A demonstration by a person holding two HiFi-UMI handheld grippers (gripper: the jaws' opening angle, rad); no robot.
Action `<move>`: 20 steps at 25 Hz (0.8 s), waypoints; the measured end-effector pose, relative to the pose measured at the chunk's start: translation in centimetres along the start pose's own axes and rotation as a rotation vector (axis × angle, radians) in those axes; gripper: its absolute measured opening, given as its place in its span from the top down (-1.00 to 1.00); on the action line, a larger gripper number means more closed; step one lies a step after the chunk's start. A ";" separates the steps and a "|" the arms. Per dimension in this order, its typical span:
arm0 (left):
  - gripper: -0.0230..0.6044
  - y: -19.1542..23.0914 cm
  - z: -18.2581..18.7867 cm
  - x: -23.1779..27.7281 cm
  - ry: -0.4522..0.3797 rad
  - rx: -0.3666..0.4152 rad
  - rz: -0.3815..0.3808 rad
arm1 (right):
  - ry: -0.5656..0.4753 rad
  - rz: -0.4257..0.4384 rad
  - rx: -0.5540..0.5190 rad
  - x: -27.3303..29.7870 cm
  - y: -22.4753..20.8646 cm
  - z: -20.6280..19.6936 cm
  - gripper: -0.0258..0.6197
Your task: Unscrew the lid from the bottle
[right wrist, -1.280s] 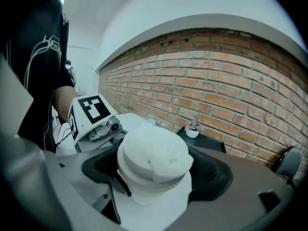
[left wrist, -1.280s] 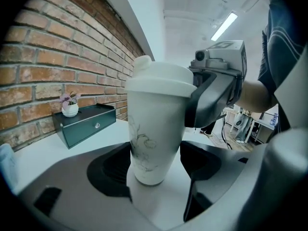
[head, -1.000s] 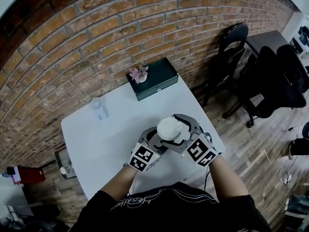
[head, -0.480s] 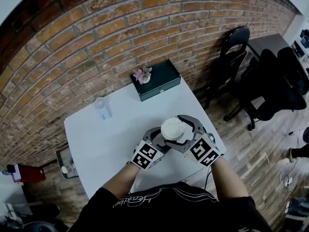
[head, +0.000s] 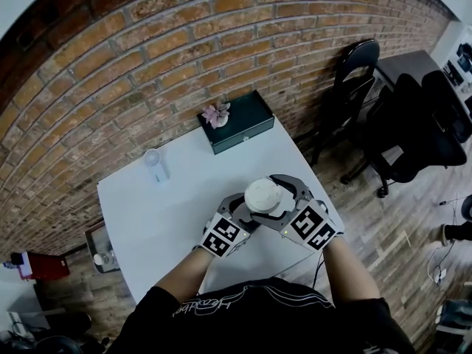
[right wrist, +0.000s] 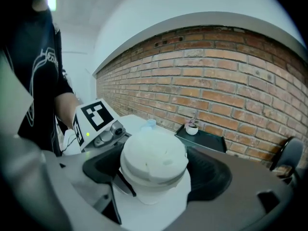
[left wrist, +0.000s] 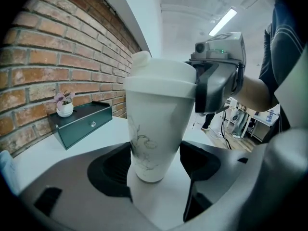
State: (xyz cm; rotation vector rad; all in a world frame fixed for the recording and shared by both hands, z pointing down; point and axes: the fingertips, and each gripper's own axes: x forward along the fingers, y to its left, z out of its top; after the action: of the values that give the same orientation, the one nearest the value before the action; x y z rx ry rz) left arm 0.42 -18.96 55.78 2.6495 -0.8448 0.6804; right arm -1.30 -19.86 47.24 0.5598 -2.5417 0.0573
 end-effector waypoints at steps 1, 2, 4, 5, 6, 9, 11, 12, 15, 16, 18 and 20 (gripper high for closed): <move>-0.14 0.0 0.0 0.0 0.000 -0.002 0.000 | -0.018 0.018 0.048 -0.2 -0.1 0.1 -0.38; -0.14 0.0 0.0 0.0 -0.001 -0.003 0.000 | -0.030 0.034 0.095 -0.3 -0.2 0.2 -0.35; -0.14 0.0 0.0 -0.1 -0.002 -0.004 0.000 | -0.023 0.048 0.141 -0.5 -0.3 0.0 -0.35; -0.14 0.0 0.0 -0.1 -0.003 -0.003 0.000 | -0.019 0.045 0.138 -0.5 -0.3 0.0 -0.36; -0.14 0.0 0.0 -0.1 -0.003 -0.004 -0.001 | -0.019 0.040 0.129 -0.4 -0.3 0.1 -0.36; -0.14 0.1 0.0 -0.1 -0.006 -0.007 -0.001 | -0.044 0.027 0.101 -0.1 -0.3 0.6 -0.37; -0.14 0.1 0.0 0.0 -0.005 -0.009 0.000 | -0.042 0.023 0.100 -0.2 -0.4 0.7 -0.36; -0.14 0.1 0.0 0.0 -0.001 -0.009 0.001 | -0.039 0.021 0.101 -0.2 -0.5 0.8 -0.36; -0.14 0.1 -0.2 0.0 0.008 -0.004 0.001 | -0.030 0.012 0.103 -0.2 -0.4 0.8 -0.35; -0.14 0.1 -0.2 0.0 0.010 -0.002 0.000 | -0.027 0.006 0.104 -0.3 -0.4 0.8 -0.35; -0.14 0.1 -0.3 0.0 0.009 -0.002 -0.002 | -0.024 -0.004 0.110 -0.2 -0.4 0.8 -0.34; -0.14 0.1 -0.2 0.0 0.008 -0.009 -0.003 | -0.024 -0.008 0.115 -0.2 -0.4 0.8 -0.34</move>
State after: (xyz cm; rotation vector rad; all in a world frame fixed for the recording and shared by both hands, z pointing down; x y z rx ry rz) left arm 0.26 -18.96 55.95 2.6382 -0.8391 0.6846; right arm -1.36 -20.29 46.38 0.6180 -2.5714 0.1963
